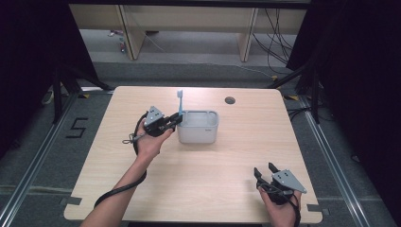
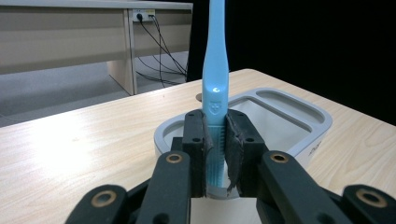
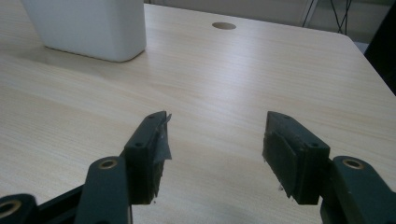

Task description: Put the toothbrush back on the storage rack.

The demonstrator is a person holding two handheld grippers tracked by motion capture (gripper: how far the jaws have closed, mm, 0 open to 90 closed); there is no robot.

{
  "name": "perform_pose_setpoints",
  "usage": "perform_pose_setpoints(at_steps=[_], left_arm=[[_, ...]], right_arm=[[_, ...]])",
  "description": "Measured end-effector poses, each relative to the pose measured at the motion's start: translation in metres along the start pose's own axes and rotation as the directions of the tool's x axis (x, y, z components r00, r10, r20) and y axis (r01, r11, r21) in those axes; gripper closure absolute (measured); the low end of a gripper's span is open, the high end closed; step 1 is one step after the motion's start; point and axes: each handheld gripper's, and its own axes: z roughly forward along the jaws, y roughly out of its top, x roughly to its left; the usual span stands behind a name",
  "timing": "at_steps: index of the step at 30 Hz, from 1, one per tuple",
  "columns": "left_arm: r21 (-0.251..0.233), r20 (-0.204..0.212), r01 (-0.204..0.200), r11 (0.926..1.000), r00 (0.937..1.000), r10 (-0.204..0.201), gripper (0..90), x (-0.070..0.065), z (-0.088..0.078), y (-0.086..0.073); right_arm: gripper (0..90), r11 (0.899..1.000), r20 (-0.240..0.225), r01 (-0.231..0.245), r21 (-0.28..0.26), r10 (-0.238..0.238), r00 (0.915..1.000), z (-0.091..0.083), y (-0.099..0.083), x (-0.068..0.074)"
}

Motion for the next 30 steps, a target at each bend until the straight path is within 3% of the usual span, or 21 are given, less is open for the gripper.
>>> perform_pose_setpoints(at_steps=[14,15,23,24,26,30], left_arm=[[0.060,-0.011,-0.014,0.9981,0.9998,0.015,78.1,-0.0021,0.0005,-0.0001],[0.065,-0.010,-0.016,0.9978,0.9998,0.017,78.1,-0.0019,0.0006,-0.0002],[0.078,-0.012,-0.015,0.9968,0.9998,0.016,78.0,-0.0020,0.0008,0.0006],[0.081,-0.012,-0.016,0.9966,0.9998,0.018,78.0,-0.0021,0.0006,0.0008],[0.083,-0.015,-0.017,0.9964,0.9997,0.018,77.8,-0.0022,0.0003,0.0011],[0.085,-0.015,-0.016,0.9963,0.9997,0.017,77.0,-0.0027,-0.0004,0.0014]], right_arm=[[41.1,1.000,-0.003,-0.006,0.004,0.006,1.0000,-0.0002,0.0002,0.0005],[41.1,1.000,0.009,0.017,-0.007,-0.016,0.9998,0.0001,0.0002,-0.0009],[41.0,1.000,0.008,0.023,0.003,-0.023,0.9997,-0.0004,0.0007,-0.0010],[41.1,1.000,0.007,0.020,0.005,-0.020,0.9998,-0.0005,0.0007,-0.0008],[41.0,0.999,0.001,-0.032,0.025,0.032,0.9995,-0.0017,0.0004,0.0031],[40.9,1.000,0.003,-0.013,0.018,0.013,0.9999,-0.0013,0.0005,0.0016]])
